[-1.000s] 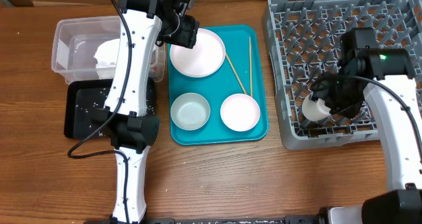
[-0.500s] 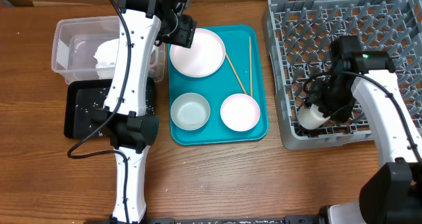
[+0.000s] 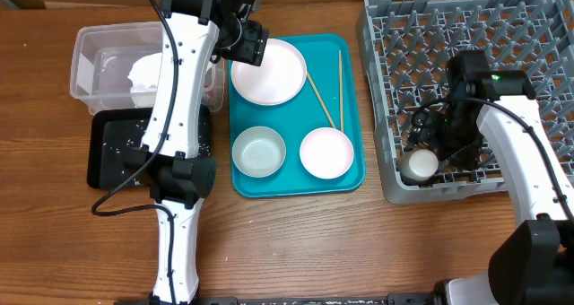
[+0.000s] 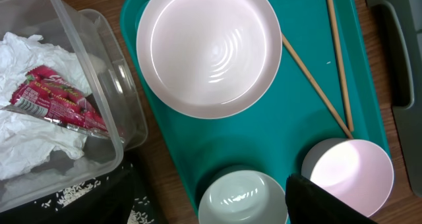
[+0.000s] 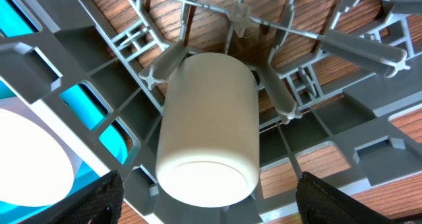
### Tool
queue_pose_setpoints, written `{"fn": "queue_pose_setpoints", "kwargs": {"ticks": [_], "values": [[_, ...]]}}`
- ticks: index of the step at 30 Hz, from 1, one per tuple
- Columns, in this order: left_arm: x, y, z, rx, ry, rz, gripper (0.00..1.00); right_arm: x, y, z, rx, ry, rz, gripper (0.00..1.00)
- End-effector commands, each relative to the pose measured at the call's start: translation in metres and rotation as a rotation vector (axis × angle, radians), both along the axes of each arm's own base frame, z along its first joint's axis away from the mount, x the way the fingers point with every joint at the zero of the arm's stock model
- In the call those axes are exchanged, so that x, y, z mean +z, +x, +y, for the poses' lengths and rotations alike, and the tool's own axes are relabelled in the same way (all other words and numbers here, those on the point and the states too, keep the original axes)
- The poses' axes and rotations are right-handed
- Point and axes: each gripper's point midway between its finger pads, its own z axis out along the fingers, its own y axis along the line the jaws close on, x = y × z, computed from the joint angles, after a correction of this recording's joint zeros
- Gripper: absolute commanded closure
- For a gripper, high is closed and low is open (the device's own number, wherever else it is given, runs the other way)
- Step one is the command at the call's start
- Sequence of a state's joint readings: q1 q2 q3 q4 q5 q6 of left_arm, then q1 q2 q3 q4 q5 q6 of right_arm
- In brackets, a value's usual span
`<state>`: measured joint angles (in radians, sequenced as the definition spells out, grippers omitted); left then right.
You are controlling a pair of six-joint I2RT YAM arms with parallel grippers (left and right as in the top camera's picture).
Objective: Sort waste into correct bins and load items into the dishwasher
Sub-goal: 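Lower the cup upside down into the rack and open the right gripper, then raise the right gripper and move the left gripper over the pink bowl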
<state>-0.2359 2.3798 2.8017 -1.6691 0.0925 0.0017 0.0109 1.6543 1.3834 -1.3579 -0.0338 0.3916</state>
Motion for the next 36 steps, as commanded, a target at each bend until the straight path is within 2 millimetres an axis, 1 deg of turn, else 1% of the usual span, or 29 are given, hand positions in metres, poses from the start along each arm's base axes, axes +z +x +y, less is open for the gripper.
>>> {"fn": "queue_pose_setpoints", "kwargs": {"ticks": [1,4,12,13,14,16,21,23,27,30,32,36], "values": [[0.008,0.000,0.002,0.012,0.001,-0.022,0.25,0.005,0.004,-0.001,0.001,-0.006,-0.017,0.14],[0.008,0.000,0.002,0.012,0.001,-0.022,0.25,0.016,0.012,-0.001,0.002,-0.006,-0.052,0.14],[0.009,-0.001,-0.003,0.011,-0.025,-0.014,0.26,0.060,0.035,0.000,0.032,-0.003,-0.166,0.14],[0.009,-0.001,-0.003,0.011,-0.025,-0.015,0.26,0.064,0.037,0.002,0.041,0.005,-0.179,0.14],[0.011,-0.002,-0.003,0.011,-0.026,-0.019,0.27,0.072,0.042,0.010,0.071,0.046,-0.209,0.14],[0.015,-0.003,-0.002,0.010,-0.028,-0.029,0.27,0.080,0.047,0.017,0.093,0.085,-0.238,0.14],[0.039,-0.009,-0.001,0.011,-0.042,-0.078,0.26,0.096,0.059,0.025,0.109,0.128,-0.305,0.14],[0.050,-0.016,0.001,0.028,-0.051,-0.088,0.25,0.102,0.063,0.032,0.132,0.146,-0.333,0.15],[0.072,-0.025,0.003,0.068,-0.078,-0.125,0.24,0.114,0.072,0.050,0.190,0.165,-0.391,0.15],[0.092,-0.033,0.005,0.084,-0.102,-0.164,0.24,0.121,0.077,0.070,0.240,0.190,-0.432,0.15],[0.104,-0.039,0.003,0.080,-0.126,-0.183,0.22,0.124,0.079,0.085,0.276,0.210,-0.454,0.15],[0.123,-0.049,0.004,0.082,-0.152,-0.220,0.20,0.128,0.080,0.108,0.332,0.229,-0.482,0.14]]}}
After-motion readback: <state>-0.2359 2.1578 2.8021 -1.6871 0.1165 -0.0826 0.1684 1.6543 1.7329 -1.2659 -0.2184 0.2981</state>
